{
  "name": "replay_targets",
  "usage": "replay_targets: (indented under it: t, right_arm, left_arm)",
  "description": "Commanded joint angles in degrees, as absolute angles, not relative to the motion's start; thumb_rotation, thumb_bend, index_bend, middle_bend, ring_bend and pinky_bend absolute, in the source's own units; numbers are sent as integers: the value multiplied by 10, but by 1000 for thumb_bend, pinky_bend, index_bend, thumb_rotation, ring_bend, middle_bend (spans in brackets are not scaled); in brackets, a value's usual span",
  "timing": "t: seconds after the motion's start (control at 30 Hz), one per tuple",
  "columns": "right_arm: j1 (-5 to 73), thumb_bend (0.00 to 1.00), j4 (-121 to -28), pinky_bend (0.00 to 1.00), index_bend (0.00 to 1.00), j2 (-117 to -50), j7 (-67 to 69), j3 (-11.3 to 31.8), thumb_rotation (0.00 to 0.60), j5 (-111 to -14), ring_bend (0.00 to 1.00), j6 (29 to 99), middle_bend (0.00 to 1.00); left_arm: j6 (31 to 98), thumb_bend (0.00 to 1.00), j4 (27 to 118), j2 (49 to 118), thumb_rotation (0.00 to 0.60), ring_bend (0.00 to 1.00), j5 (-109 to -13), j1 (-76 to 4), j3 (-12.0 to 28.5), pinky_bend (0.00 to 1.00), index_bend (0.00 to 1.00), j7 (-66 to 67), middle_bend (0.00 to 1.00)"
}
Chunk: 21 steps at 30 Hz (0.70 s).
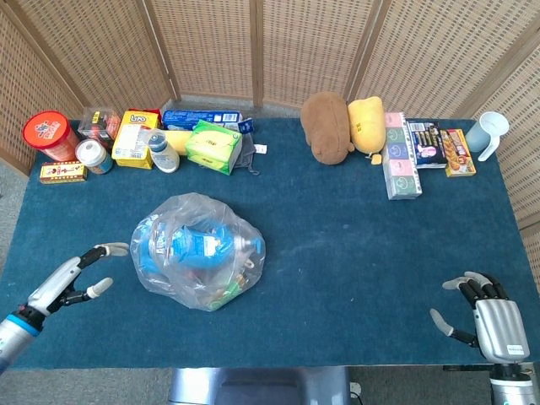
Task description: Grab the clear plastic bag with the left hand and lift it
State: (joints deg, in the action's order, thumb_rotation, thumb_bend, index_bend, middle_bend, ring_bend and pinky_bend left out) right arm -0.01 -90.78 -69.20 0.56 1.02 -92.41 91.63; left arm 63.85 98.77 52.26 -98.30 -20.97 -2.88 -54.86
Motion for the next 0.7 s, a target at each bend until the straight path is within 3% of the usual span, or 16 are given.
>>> replay_targets:
  t: [0.03, 0.7]
  right_arm:
    - [-1, 329, -909, 183, 380, -692, 4, 11, 119, -923, 252, 917, 393]
    - [-13, 328, -906, 182, 380, -688, 7, 13, 117, -915, 252, 929, 393]
  left_arm:
    - [614, 218, 977, 531, 65, 110, -995, -247, -24, 144, 203, -606, 172]
    - [530, 219, 936, 596, 62, 110, -1002, -376, -21, 153, 204, -769, 172]
